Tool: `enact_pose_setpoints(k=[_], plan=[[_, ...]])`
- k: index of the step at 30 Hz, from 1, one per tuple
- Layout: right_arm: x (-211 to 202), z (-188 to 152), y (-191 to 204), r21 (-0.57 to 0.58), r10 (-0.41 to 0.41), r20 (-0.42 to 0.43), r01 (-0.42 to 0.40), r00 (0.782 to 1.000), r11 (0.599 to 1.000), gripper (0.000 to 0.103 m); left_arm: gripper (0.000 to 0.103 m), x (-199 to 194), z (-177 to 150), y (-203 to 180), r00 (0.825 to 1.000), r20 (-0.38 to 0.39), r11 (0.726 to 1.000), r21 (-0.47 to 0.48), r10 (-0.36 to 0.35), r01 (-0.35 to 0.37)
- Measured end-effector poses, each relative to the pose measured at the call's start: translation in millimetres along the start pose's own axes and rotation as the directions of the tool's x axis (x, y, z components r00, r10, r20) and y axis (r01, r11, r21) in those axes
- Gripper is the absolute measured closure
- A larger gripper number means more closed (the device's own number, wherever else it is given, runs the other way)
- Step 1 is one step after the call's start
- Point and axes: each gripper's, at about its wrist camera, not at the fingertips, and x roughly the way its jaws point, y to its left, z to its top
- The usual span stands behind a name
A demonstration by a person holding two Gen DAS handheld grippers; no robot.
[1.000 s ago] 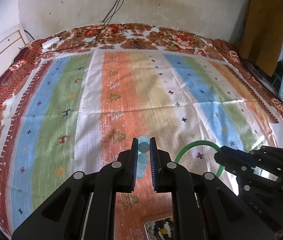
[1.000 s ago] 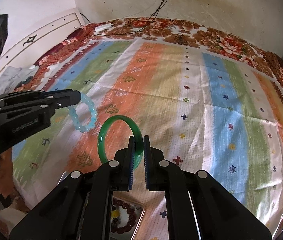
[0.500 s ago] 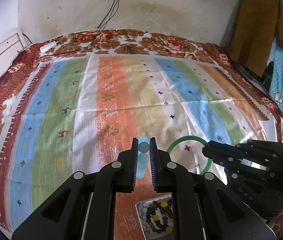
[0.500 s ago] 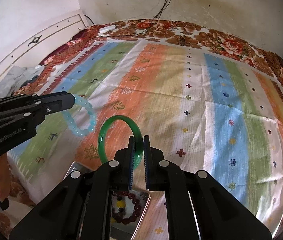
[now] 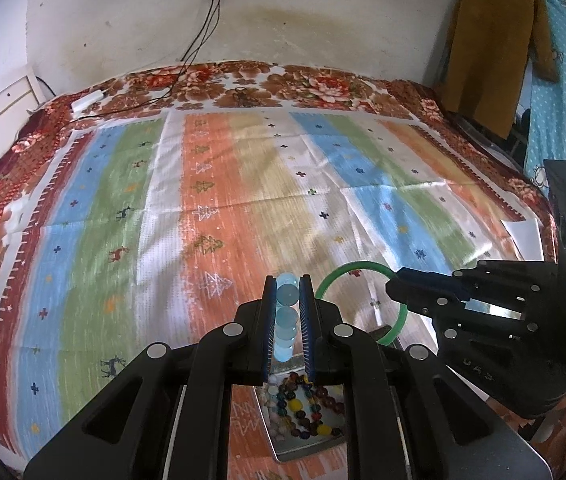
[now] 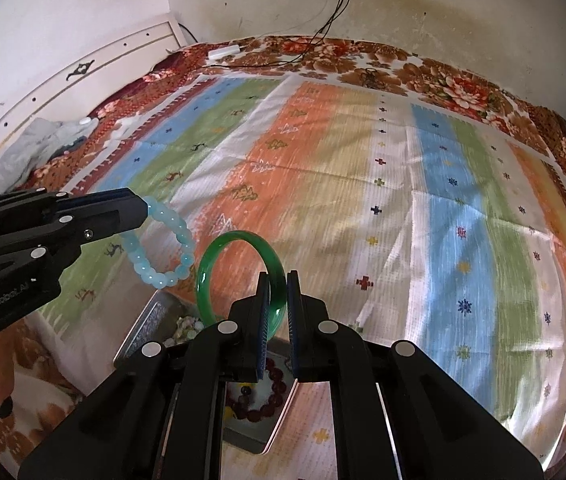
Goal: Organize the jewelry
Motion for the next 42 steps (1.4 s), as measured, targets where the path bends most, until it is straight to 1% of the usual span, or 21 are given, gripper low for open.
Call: enact_pose_setpoints(k=[13, 21, 23, 24, 25, 29, 33, 34, 35, 37, 38, 40, 42], plan=[[-9, -23, 8, -0.019, 0.008, -0.025, -0.008, 1.0, 1.0, 0.094, 0.092, -11, -22, -13, 1.0, -0.004, 0.999, 0.034, -0.005, 0.005], [-8, -28, 11, -0.021, 0.019, -0.034, -0.019, 0.999, 1.0, 0.093, 0.092, -10, -37, -14, 0.999, -0.044, 0.999, 0.039, -0.014, 0.016], [-9, -31, 13, -0.038, 0.016, -0.032, -0.017, 0.999, 0.999, 0.084, 0.087, -13, -39, -11, 0.999, -0.04, 1.0, 0.027, -0.012, 0.013], [-11, -32, 14, -0.042, 0.013, -0.021, -0.014, 1.0, 0.999, 0.07, 0.083, -13, -39, -10, 0.999, -0.039, 1.0, 0.025, -0.012, 0.013], [-15, -34, 13, -0.041, 0.019, -0.01, -0.019, 1.0, 0.999, 0.062, 0.082, -14, -40, -9, 0.999, -0.039, 1.0, 0.023, -0.012, 0.013], [-24, -39, 8, -0.021, 0.038, 0.006, -0.038, 0.999, 0.999, 0.06, 0.081, -17, -45, -5, 0.999, -0.042, 1.0, 0.013, -0.006, 0.006], [-28, -45, 6, -0.013, 0.046, 0.007, -0.046, 0.999, 0.999, 0.054, 0.072, -20, -50, -3, 0.999, -0.04, 1.0, 0.016, 0.0, 0.001], [-29, -46, 5, -0.013, 0.047, 0.008, -0.047, 0.999, 0.999, 0.054, 0.069, -21, -51, -3, 0.999, -0.039, 1.0, 0.017, 0.0, 0.001], [-30, -47, 5, -0.013, 0.049, 0.01, -0.049, 0.999, 0.999, 0.053, 0.067, -22, -52, -3, 0.999, -0.039, 1.0, 0.02, -0.001, 0.002], [-32, -50, 4, -0.01, 0.055, 0.018, -0.054, 0.998, 0.998, 0.048, 0.063, -23, -54, -4, 0.999, -0.037, 1.0, 0.023, -0.001, 0.002], [-34, -51, 4, -0.01, 0.056, 0.021, -0.056, 0.998, 0.998, 0.047, 0.061, -23, -55, -4, 0.999, -0.036, 1.0, 0.024, -0.002, 0.003], [-38, -54, 7, -0.033, 0.049, 0.039, -0.048, 0.998, 0.998, 0.043, 0.059, -26, -58, -3, 1.0, -0.03, 1.0, 0.022, -0.008, 0.008], [-43, -57, 10, -0.054, 0.035, 0.061, -0.032, 0.998, 0.998, 0.039, 0.055, -29, -60, -1, 0.999, -0.025, 1.0, 0.005, -0.03, 0.031]])
